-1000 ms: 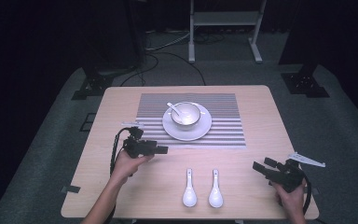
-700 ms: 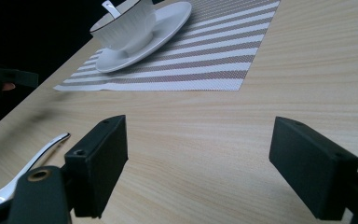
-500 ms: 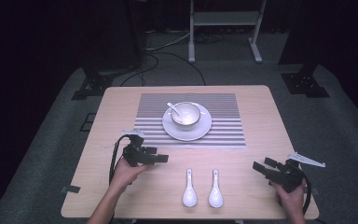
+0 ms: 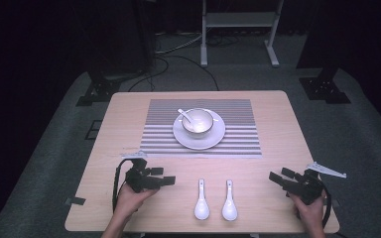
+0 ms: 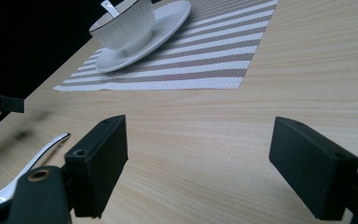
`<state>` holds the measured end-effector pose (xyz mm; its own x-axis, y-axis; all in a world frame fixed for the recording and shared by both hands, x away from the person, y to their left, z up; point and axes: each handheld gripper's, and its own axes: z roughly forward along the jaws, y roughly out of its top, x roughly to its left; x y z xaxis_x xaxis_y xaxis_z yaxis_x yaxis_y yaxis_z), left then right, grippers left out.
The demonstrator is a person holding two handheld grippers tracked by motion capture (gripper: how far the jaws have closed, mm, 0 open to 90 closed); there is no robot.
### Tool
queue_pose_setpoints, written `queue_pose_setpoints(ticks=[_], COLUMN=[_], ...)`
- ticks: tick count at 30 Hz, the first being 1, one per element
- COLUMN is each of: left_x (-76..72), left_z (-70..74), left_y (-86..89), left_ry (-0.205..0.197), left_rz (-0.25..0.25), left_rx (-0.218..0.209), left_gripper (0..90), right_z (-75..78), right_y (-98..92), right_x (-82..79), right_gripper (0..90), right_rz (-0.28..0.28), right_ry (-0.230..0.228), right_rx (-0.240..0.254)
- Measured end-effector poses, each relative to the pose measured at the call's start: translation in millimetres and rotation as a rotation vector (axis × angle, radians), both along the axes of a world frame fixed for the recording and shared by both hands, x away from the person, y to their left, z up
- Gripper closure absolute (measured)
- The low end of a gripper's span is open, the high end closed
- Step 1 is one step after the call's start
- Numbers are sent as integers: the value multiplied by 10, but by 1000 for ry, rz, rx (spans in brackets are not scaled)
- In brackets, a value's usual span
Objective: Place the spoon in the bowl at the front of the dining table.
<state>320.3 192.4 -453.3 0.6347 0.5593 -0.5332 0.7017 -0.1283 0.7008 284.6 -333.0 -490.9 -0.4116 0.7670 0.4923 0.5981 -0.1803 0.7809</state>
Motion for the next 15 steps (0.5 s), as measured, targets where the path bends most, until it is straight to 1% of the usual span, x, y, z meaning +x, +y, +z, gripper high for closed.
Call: queue_pose_setpoints(ticks=[1,3,4,6,7,9,11,15], left_x=[-14,-53,-70,-102,-112,-109,-97,-96], left_z=[-1,3,4,-3,-17,-48,-74,-83], left_y=[2,4,7,18,25,35,33,12], left_ry=[-2,-23,-28,-48,-50,-47,-32,-32], left_rz=[2,15,13,21,25,27,23,12], left_rx=[6,21,27,35,38,45,47,42], left_gripper=[89,89,89,89,89,89,89,89], right_z=[-2,-3,-4,-4,-5,-6,-5,-5], right_y=[-5,-15,-17,-20,-20,-18,-17,-19], right_x=[-6,-15,-18,-23,-24,-26,-28,-30], right_gripper=[184,184,184,184,184,184,184,184], right_rz=[-1,-5,-5,-6,-4,-1,0,1], right_ry=[-2,-5,-6,-9,-11,-12,-13,-15], right_rx=[6,15,18,20,19,18,20,21])
